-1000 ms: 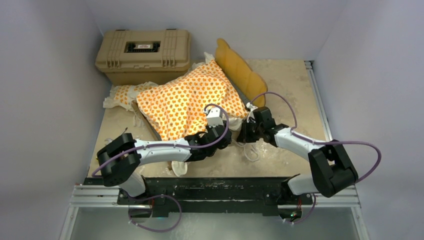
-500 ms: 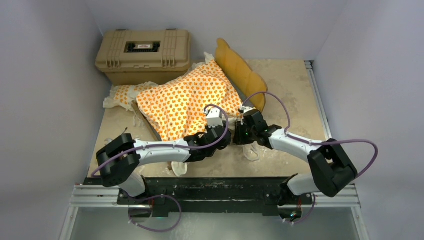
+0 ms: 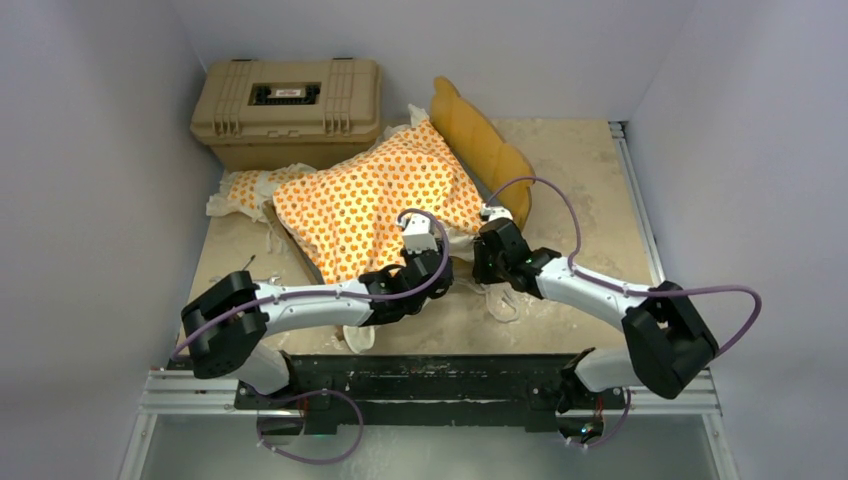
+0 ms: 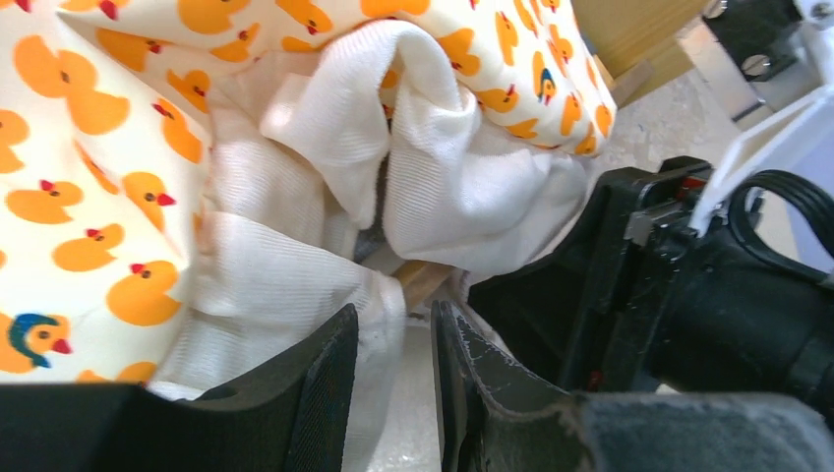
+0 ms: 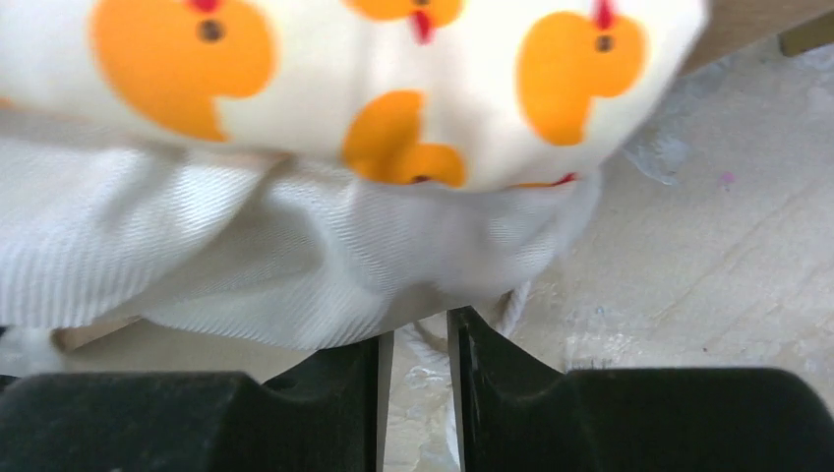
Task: Set up the pet bed
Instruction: Tie the ropes to the bed frame.
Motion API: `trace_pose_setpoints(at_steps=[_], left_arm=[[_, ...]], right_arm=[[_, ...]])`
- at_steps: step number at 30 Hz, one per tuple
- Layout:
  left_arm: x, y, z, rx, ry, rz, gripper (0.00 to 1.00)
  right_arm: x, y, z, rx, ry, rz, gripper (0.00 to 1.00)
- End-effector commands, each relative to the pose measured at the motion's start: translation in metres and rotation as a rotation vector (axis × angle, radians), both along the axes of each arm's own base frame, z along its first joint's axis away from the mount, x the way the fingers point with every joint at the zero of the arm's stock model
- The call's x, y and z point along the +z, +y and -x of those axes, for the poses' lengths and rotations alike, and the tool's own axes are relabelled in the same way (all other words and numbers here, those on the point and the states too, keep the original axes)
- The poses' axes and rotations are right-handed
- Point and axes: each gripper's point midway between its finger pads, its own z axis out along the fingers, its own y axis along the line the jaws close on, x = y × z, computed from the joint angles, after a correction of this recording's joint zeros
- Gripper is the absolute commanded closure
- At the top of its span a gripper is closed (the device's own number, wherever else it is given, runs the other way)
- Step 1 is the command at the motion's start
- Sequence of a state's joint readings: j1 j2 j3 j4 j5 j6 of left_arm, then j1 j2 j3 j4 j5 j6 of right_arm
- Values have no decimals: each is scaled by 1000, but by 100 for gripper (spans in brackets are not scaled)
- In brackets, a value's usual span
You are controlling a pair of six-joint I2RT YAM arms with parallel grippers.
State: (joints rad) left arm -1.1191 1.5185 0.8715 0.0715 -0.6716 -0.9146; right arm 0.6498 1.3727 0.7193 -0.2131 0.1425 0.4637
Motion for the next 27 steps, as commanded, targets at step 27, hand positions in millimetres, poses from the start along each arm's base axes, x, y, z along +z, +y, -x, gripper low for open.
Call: trace_pose_setpoints(at_steps=[27], left_arm=[[-12,-43,18,-388,-117,-154,68]], right_arm=[[-6,-14,-5,-209,-34,-38,100]])
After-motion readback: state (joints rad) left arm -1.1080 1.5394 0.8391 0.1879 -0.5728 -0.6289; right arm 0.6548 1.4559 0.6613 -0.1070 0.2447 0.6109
